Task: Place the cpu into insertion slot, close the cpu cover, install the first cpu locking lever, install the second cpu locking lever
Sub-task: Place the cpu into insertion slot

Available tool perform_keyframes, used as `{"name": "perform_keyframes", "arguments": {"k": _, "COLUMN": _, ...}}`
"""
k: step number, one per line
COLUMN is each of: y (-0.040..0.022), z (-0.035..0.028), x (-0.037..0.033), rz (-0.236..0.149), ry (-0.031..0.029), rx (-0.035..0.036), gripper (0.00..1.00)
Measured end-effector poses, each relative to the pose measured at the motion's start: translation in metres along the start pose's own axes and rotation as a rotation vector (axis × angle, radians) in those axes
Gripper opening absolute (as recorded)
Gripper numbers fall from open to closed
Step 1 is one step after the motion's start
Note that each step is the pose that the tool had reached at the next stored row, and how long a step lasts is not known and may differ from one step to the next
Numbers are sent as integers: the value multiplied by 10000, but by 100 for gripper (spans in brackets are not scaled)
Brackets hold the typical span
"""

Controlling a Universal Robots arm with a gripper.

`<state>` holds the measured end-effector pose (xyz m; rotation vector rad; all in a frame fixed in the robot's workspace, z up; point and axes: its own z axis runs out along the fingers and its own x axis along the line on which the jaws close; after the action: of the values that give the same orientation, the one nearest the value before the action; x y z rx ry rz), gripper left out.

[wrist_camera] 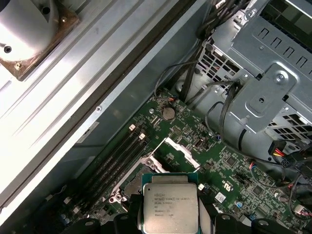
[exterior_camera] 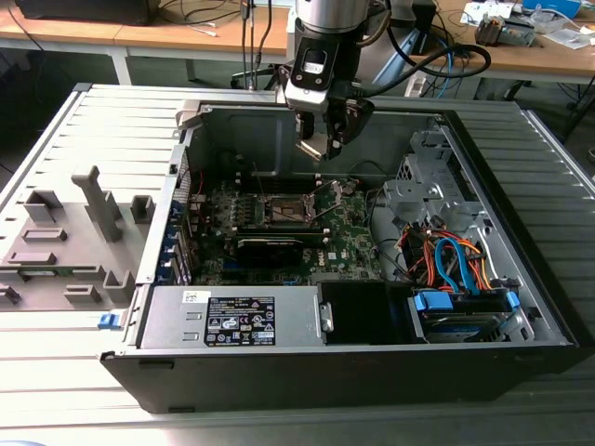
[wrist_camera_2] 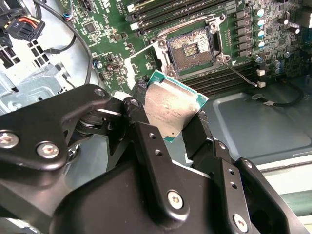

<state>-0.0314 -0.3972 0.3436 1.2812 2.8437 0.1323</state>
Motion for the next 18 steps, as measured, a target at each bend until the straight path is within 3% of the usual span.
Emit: {"name": "perform_keyframes", "arguments": {"k": 18, "y": 0, "z": 1, "x": 0, "rz": 386, "ry": -59, "rx": 16, "gripper": 55}}
